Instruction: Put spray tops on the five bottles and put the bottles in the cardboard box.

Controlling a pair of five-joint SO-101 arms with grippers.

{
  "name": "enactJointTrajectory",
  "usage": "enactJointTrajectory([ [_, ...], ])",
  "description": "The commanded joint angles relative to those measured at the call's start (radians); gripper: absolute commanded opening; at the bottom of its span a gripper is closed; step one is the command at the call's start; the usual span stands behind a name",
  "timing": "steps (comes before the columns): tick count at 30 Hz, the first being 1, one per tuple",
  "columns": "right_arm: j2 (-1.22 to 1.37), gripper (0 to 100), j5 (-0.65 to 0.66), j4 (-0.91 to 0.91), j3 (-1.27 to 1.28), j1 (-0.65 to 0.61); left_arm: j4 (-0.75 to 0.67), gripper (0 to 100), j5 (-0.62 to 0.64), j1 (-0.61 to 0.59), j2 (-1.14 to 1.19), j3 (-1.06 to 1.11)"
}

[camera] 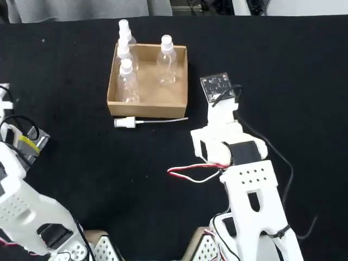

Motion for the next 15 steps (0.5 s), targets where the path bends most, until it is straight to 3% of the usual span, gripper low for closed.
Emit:
enactJointTrajectory([
  [1,-0.042,27.6,-0.006,-0.052,0.018,0.021,0.006,25,-0.035,0.039,0.015,-0.053],
  [15,-0.042,27.6,-0.006,-0.066,0.028,0.021,0.008,24,-0.031,0.058,0.02,-0.053],
])
